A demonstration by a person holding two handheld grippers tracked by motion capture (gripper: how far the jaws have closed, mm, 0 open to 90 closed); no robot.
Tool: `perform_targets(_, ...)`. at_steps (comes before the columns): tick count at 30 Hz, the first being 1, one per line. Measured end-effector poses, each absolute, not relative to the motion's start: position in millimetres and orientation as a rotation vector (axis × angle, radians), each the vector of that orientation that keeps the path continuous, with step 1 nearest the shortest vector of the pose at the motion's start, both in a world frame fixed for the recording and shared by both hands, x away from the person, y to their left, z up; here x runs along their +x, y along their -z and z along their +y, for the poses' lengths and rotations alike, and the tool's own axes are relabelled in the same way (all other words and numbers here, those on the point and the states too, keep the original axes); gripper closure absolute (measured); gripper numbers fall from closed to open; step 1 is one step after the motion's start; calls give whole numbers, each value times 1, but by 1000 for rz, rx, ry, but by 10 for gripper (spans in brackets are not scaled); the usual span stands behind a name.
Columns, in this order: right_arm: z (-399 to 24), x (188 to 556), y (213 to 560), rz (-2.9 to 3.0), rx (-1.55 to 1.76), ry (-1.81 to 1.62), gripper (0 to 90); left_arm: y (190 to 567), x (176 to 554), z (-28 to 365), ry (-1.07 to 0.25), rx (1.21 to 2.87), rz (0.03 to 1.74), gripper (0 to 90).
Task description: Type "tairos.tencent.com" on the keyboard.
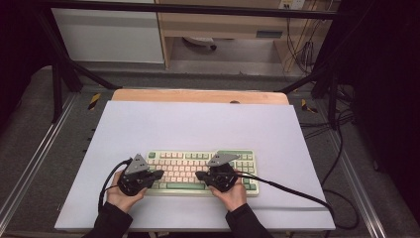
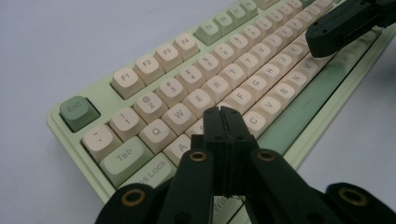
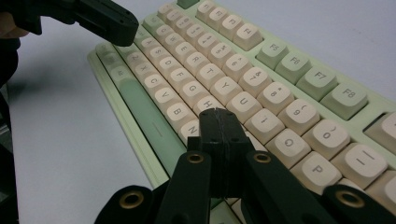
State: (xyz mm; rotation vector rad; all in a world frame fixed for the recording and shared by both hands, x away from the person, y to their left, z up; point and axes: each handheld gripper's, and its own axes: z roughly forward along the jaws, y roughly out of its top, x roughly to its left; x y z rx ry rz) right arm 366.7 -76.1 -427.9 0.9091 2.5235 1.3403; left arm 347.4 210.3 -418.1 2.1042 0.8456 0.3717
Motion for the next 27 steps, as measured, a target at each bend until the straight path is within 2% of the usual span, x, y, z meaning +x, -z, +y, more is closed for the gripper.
perform_targets(16, -73, 365, 437, 2555, 902, -1305, 900, 418, 347, 212, -378, 2103, 845, 899)
perform_targets(27, -89, 367, 412, 2480, 884, -1328, 900, 414, 345, 215, -384, 2089, 841, 893)
